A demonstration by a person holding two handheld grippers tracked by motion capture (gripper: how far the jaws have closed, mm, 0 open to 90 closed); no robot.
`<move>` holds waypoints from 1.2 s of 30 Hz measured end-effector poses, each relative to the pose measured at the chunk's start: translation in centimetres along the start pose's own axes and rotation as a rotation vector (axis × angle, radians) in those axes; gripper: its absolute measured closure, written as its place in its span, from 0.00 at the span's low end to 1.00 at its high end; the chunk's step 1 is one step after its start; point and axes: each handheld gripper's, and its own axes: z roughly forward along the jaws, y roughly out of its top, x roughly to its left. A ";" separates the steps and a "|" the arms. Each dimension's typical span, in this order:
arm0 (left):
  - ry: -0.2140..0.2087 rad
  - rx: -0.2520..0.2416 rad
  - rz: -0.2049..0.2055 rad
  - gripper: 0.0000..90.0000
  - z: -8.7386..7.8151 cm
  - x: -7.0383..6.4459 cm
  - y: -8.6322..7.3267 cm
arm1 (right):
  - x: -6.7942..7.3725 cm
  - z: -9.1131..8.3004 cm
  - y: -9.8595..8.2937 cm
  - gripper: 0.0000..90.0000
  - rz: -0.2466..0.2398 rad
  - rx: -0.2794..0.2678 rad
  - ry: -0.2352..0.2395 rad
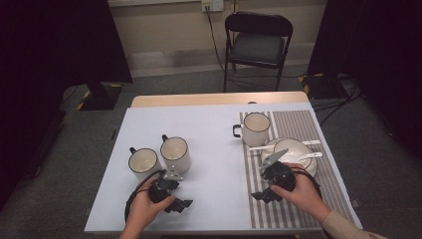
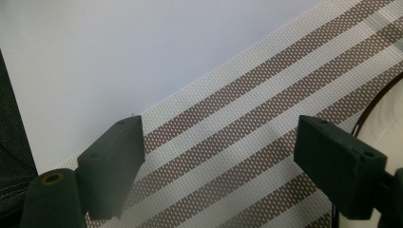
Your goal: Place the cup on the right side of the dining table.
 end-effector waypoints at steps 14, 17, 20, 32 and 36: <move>0.011 0.003 -0.005 0.20 -0.7 0.1 -1.1 | 0.6 0.3 -1.0 0.19 -0.004 0.008 0.022; 0.012 0.004 -0.010 0.21 -0.8 0.0 -1.3 | 0.5 0.2 -1.2 0.19 -0.002 0.004 0.021; 0.015 0.007 -0.015 0.21 -1.0 0.1 -1.6 | 0.5 0.2 -1.4 0.19 0.002 0.006 0.026; 0.016 0.006 -0.021 0.21 -1.5 0.4 -2.4 | 0.5 0.0 -2.5 0.20 0.007 0.013 0.034; 0.020 0.001 -0.029 0.21 -1.6 0.3 -2.7 | 0.5 -0.2 -2.8 0.20 0.005 0.014 0.036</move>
